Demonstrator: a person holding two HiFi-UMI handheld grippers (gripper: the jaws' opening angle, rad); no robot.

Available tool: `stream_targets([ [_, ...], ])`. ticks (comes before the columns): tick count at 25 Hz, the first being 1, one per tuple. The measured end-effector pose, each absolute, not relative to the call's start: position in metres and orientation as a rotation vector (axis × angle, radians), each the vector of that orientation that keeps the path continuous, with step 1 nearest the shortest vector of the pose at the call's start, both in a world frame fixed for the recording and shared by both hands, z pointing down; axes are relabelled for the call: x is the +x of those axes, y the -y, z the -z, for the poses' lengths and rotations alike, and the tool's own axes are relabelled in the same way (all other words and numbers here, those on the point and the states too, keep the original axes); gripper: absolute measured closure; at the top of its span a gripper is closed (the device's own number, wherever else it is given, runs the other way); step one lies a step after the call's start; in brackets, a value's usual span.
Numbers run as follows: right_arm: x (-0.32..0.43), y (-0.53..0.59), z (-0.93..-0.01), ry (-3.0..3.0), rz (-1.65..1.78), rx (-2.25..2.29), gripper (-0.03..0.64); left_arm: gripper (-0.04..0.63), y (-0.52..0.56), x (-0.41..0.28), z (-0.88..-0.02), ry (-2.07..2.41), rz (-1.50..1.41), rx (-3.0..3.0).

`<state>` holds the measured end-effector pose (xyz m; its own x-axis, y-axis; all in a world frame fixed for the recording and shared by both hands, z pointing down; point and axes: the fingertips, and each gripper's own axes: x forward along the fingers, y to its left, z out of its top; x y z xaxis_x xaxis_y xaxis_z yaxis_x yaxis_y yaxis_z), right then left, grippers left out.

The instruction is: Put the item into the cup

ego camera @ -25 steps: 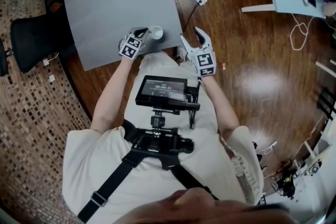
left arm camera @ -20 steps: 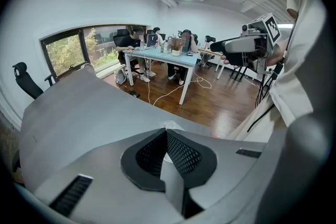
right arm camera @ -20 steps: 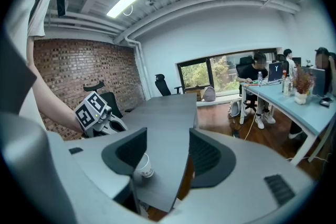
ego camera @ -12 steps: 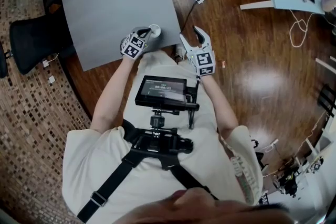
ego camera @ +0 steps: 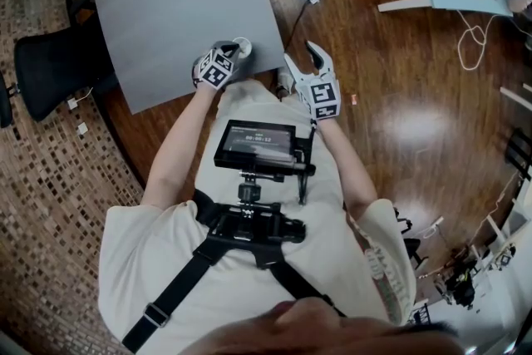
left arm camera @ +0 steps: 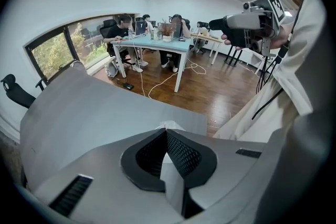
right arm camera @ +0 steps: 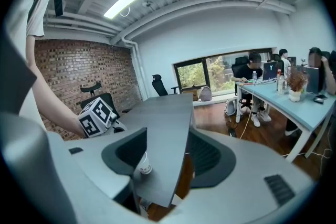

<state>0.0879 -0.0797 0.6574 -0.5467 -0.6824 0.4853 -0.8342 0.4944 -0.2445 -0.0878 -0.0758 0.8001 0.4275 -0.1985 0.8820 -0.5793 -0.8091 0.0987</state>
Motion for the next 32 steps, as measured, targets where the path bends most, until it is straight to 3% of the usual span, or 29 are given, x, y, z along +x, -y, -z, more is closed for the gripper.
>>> stream_targets([
  [20, 0.111, 0.077, -0.67, 2.387, -0.695, 1.324, 0.35, 0.594, 0.077, -0.092, -0.85, 0.61, -1.599, 2.154],
  [26, 0.114, 0.077, -0.665, 2.387, -0.697, 1.334, 0.35, 0.495, 0.081, -0.094, -0.848, 0.655, -1.604, 2.144],
  [32, 0.115, 0.076, -0.664, 2.392, -0.694, 1.333, 0.35, 0.494, 0.085, -0.094, -0.838, 0.718, -1.578, 2.159],
])
